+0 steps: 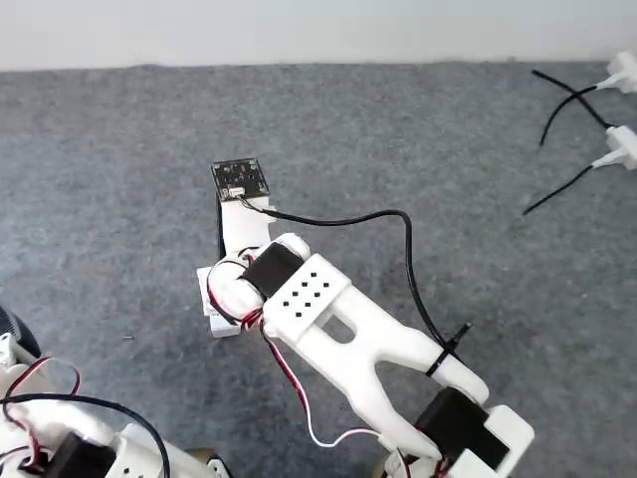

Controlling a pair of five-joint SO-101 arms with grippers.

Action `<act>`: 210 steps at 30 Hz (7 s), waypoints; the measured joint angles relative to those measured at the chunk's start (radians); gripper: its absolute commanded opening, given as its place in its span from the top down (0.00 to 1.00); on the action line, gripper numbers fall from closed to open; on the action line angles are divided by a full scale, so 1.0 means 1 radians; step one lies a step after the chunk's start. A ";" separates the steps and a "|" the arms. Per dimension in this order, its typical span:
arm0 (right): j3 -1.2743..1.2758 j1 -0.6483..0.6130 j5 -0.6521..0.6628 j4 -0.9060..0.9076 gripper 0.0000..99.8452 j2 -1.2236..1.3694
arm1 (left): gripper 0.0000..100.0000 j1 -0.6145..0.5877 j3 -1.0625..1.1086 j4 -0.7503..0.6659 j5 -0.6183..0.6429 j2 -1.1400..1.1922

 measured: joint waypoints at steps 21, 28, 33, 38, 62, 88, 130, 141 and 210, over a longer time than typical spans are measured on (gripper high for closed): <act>-0.087 0.008 0.008 0.000 0.99 0.170 | 0.66 0.000 0.000 0.000 0.000 0.000; -0.127 0.008 0.008 0.000 0.99 0.176 | 0.66 0.000 0.000 0.000 0.000 0.000; -0.127 0.006 0.018 0.000 0.99 0.176 | 0.66 0.000 0.000 0.000 0.000 0.000; -0.127 0.006 0.034 0.000 0.99 0.176 | 0.66 0.000 0.000 0.000 0.000 0.000; -0.112 0.040 0.046 -0.003 0.99 0.176 | 0.66 0.000 0.000 0.000 0.000 0.000; -0.117 0.026 0.048 -0.058 0.99 0.287 | 0.66 0.000 0.000 0.000 0.000 0.000; 0.133 -0.031 0.037 -0.290 0.99 0.269 | 0.66 0.002 0.049 0.000 0.000 0.000; 0.135 -0.032 0.187 -0.361 0.72 0.273 | 0.66 0.002 0.086 0.000 -0.005 0.003; 1.479 0.818 0.643 -0.226 0.53 -1.717 | 0.66 1.056 0.565 0.092 -0.284 -0.215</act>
